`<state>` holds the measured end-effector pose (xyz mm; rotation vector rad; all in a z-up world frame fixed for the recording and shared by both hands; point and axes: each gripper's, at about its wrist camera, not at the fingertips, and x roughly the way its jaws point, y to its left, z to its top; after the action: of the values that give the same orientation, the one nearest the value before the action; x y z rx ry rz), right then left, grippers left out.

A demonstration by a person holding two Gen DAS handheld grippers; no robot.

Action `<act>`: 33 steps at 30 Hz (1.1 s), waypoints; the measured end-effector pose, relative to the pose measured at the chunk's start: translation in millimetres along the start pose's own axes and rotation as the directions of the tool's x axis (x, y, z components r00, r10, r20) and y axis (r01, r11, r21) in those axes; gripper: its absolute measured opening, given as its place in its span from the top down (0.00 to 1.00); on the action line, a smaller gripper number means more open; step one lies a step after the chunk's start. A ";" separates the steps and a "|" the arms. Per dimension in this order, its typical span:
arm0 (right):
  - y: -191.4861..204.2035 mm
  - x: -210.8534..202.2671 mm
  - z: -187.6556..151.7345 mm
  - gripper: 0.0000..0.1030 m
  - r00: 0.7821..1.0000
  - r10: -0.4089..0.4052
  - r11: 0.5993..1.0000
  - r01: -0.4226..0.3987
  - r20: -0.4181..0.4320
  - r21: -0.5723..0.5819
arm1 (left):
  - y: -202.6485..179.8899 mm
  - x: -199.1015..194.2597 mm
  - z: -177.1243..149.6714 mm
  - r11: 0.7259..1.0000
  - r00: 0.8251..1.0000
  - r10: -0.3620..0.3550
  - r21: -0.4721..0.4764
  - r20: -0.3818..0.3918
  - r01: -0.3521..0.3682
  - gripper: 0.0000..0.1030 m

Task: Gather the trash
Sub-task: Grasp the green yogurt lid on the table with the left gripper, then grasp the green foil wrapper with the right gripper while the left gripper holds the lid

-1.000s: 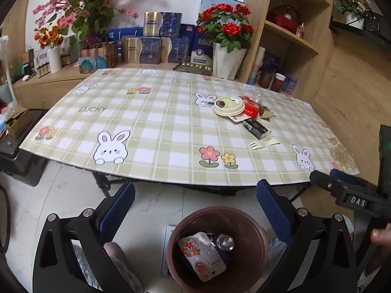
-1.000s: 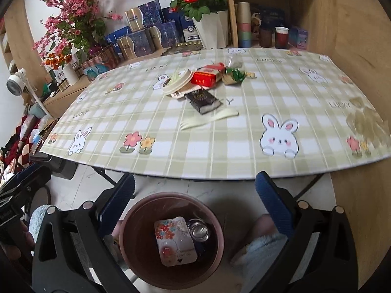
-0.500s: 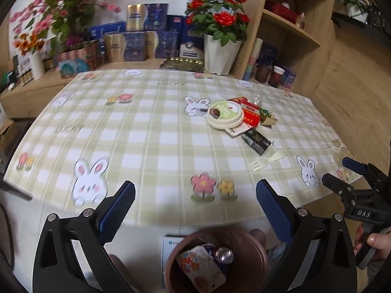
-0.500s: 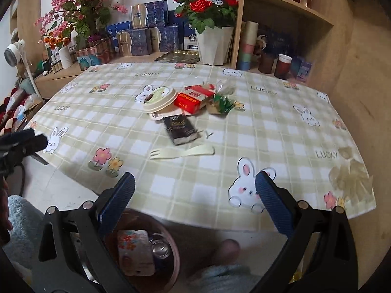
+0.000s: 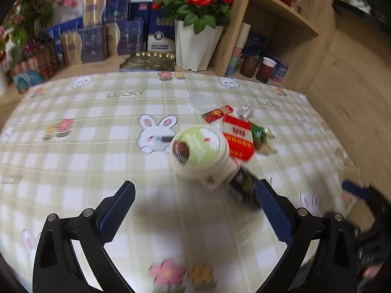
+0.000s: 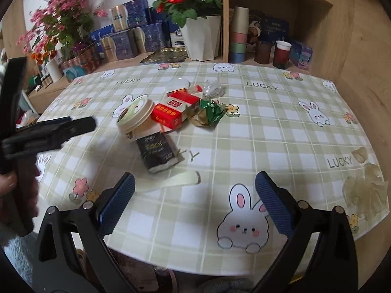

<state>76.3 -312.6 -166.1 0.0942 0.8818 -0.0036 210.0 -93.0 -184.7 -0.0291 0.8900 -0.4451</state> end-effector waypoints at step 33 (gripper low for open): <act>-16.9 85.4 41.6 0.19 0.996 -0.089 0.982 0.085 -0.014 -0.166 | 16.8 25.4 29.8 0.996 0.999 -0.052 -0.073 -0.004 0.052 0.22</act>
<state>162.0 -329.9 -207.0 -0.0998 0.9035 -0.0108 252.5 -92.3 -188.1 -0.1180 0.9122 -0.4617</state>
